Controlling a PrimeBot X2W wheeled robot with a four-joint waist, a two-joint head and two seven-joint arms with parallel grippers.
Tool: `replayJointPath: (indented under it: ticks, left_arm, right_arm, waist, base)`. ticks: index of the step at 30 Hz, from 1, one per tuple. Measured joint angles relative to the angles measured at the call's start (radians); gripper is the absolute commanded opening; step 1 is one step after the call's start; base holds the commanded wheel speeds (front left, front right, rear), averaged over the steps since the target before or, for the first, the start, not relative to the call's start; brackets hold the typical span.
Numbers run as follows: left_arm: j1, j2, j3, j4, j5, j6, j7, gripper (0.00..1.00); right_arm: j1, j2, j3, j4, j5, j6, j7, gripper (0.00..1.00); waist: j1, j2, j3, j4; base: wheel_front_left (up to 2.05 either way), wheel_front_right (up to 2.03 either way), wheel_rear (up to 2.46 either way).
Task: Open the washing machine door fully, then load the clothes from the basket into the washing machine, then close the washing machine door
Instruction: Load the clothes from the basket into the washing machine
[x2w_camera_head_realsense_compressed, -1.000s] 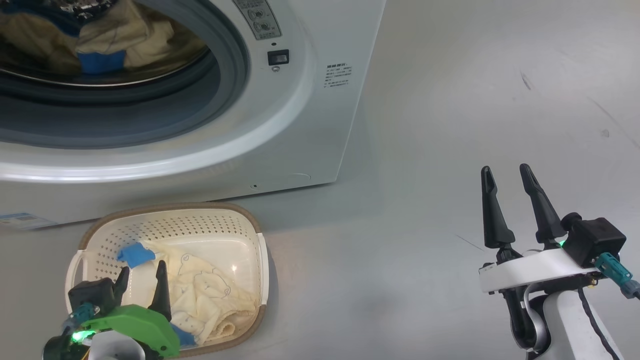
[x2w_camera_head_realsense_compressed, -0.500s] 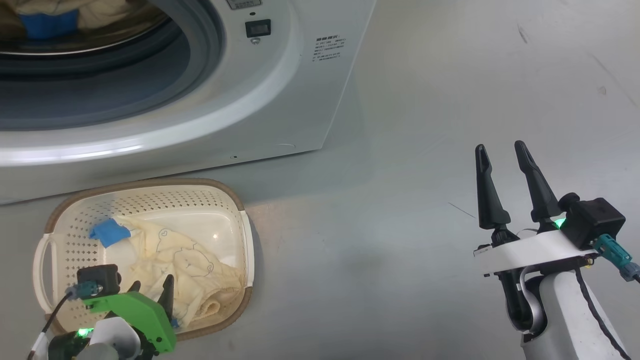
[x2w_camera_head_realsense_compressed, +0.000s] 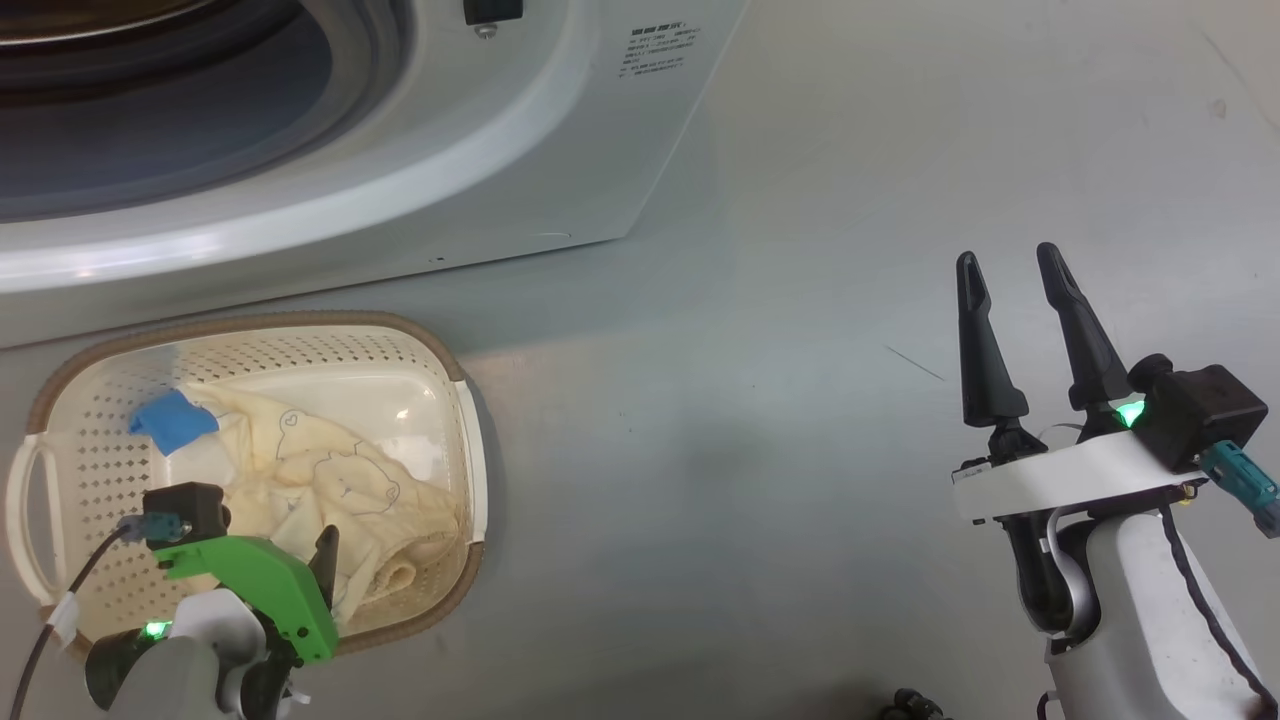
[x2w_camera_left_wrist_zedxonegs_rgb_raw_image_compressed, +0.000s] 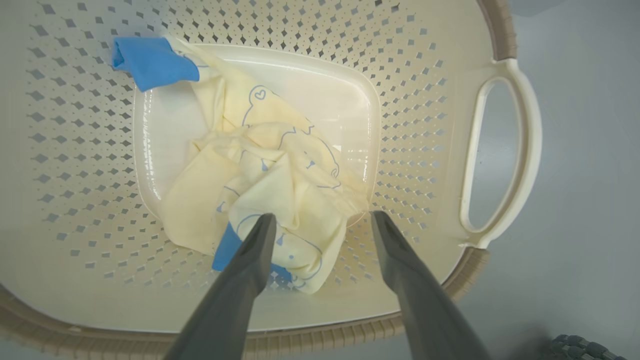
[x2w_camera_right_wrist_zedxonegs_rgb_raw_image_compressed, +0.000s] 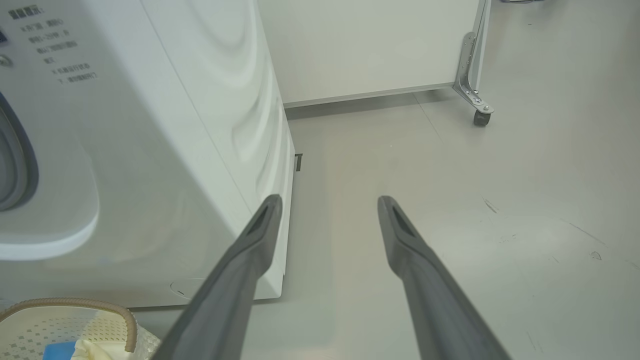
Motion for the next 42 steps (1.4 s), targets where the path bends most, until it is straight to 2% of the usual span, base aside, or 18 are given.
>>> replayJointPath:
  ticks: [21,42]
  left_arm:
    - [-0.146,-0.006,0.01,0.181,-0.006,0.0,0.005,1.0]
    - [-0.251,-0.033,-0.008,0.315,0.004,0.005,-0.088,1.0]
  right_arm:
    - [-0.046,-0.023,-0.049,-0.022,-0.018,0.0,0.0,1.0]
    - [-0.059,-0.046,-0.064,-0.031,-0.018,0.0,0.0,1.0]
  waist:
    - [0.0,0.0,0.127,0.014]
    - [-0.0001,0.0,0.188,0.033]
  base:
    - [0.0,0.0,0.0]
    - [0.0,0.0,0.0]
